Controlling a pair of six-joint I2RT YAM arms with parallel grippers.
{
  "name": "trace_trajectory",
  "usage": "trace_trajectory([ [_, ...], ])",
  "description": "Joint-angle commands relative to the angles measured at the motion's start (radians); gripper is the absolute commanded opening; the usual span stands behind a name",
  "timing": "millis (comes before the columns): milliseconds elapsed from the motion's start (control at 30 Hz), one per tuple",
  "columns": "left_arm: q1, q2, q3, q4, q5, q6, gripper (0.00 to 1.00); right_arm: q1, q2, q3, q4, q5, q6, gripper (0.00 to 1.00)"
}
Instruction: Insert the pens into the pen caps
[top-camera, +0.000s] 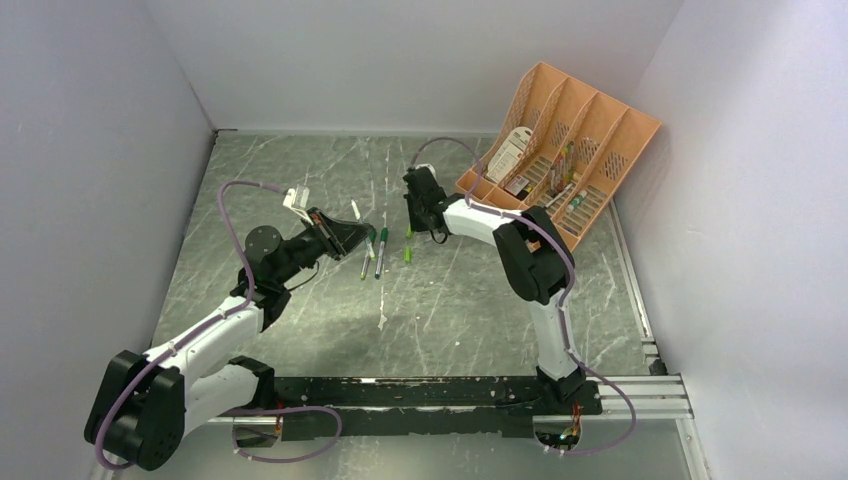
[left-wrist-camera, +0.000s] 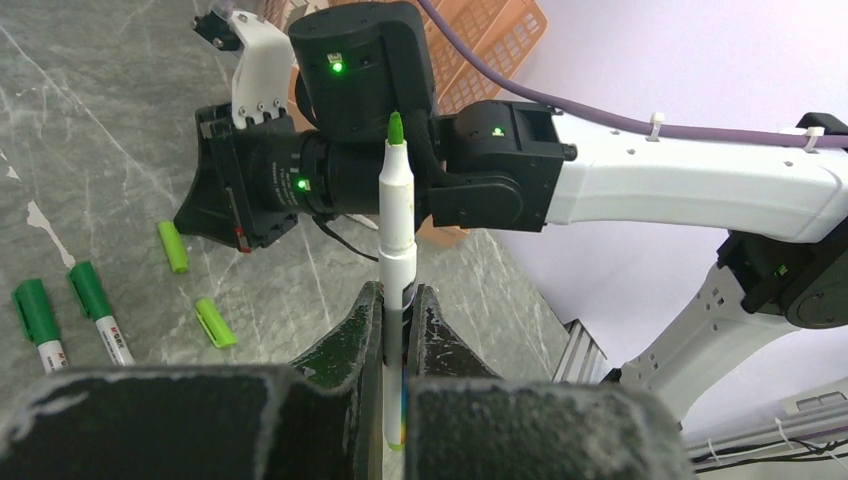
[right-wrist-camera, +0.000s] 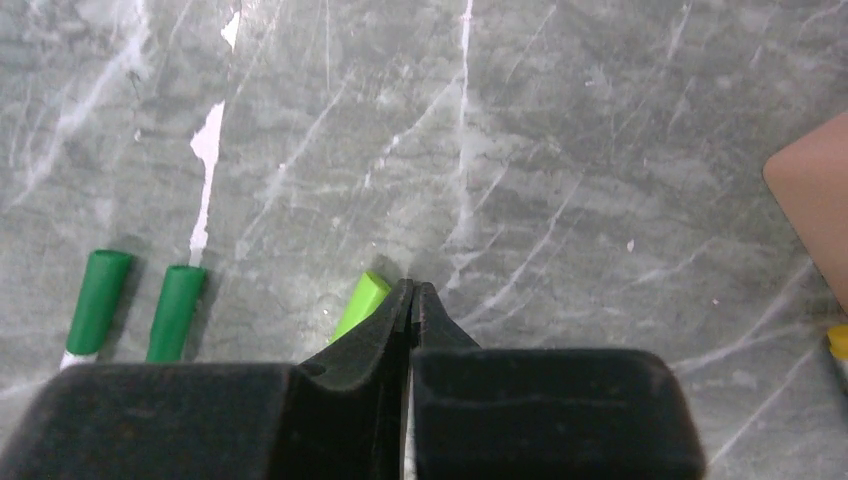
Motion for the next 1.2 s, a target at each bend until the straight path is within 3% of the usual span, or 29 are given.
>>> trace_trajectory([
  [0,0.009,-0.017,0.008,-0.022,0.003,0.026,0.07,-0.008,0.033,0.053,-0.013,0.009,0.001,0.05],
  [100,0.009,-0.021,0.007,-0.024,-0.001,0.028,0.07,-0.002,-0.017,0.000,0.037,0.023,0.024,0.27],
  [267,0.009,-0.009,0.001,0.012,0.015,0.009,0.07,0.008,-0.053,-0.044,0.068,0.006,0.049,0.43],
  [1167,0.010,-0.016,-0.009,0.021,0.015,0.008,0.07,0.095,-0.020,-0.012,0.076,-0.011,-0.024,0.46],
])
